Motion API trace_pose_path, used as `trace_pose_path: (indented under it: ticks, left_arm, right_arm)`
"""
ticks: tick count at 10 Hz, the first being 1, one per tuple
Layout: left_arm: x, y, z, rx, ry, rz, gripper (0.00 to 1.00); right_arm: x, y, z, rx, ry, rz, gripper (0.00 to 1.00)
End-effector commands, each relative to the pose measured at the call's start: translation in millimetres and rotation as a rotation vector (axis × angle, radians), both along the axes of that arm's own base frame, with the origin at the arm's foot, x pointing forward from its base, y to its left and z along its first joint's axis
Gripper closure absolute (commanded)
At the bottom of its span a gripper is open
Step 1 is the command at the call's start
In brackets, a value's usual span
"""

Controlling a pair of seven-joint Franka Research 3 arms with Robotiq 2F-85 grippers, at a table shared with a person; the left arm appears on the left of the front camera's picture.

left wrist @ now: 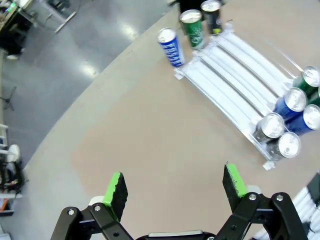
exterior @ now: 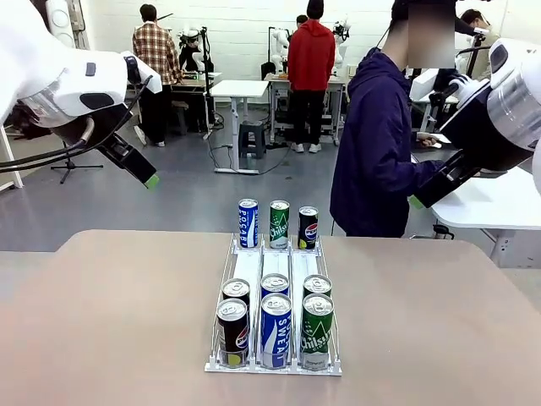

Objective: Retrieve and hand over the desired beverage to the person.
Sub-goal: Pick up a can of the same type that the person held from the Automatic Can Dispenser.

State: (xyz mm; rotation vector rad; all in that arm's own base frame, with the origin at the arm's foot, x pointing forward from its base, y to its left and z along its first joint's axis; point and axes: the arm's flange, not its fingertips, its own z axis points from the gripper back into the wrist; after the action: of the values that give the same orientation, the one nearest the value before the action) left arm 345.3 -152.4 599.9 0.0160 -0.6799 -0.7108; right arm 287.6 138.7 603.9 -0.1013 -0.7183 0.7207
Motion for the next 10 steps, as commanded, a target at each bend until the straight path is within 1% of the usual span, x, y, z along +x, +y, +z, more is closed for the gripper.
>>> trace_pose_path:
  ticks: [1, 2, 3, 4, 5, 6, 7, 8, 9, 10]
  left_arm:
    - [4, 54, 23, -0.217, 0.233, -0.236, 0.00]
    - [11, 89, 34, -0.338, 0.274, -0.259, 0.00]
    - [12, 120, 40, -0.429, 0.287, -0.261, 0.00]
    - [15, 147, 52, -0.453, 0.260, -0.231, 0.00]
    - [16, 172, 58, -0.500, 0.277, -0.237, 0.00]
    - [12, 194, 60, -0.530, 0.266, -0.206, 0.00]
    - [5, 208, 63, -0.554, 0.250, -0.171, 0.00]
    - [5, 222, 68, -0.571, 0.230, -0.143, 0.00]
    - [-2, 229, 68, -0.596, 0.205, -0.118, 0.00]
    - [-9, 235, 71, -0.618, 0.175, -0.091, 0.00]
  right_arm:
    - [5, -55, 6, 0.263, 0.116, 0.176, 0.00]
    - [11, -87, 13, 0.388, 0.116, 0.154, 0.00]
    - [13, -121, 21, 0.533, 0.129, 0.136, 0.00]
    - [16, -151, 28, 0.615, 0.108, 0.090, 0.00]
    - [12, -179, 31, 0.697, 0.100, 0.073, 0.00]
    - [5, -206, 34, 0.742, 0.075, 0.020, 0.00]
    - [-5, -222, 36, 0.771, 0.055, -0.021, 0.00]
    - [-12, -235, 39, 0.791, 0.030, -0.047, 0.00]
    - [-21, -245, 39, 0.802, 0.016, -0.074, 0.00]
    - [-25, -248, 38, 0.795, 0.029, -0.086, 0.00]
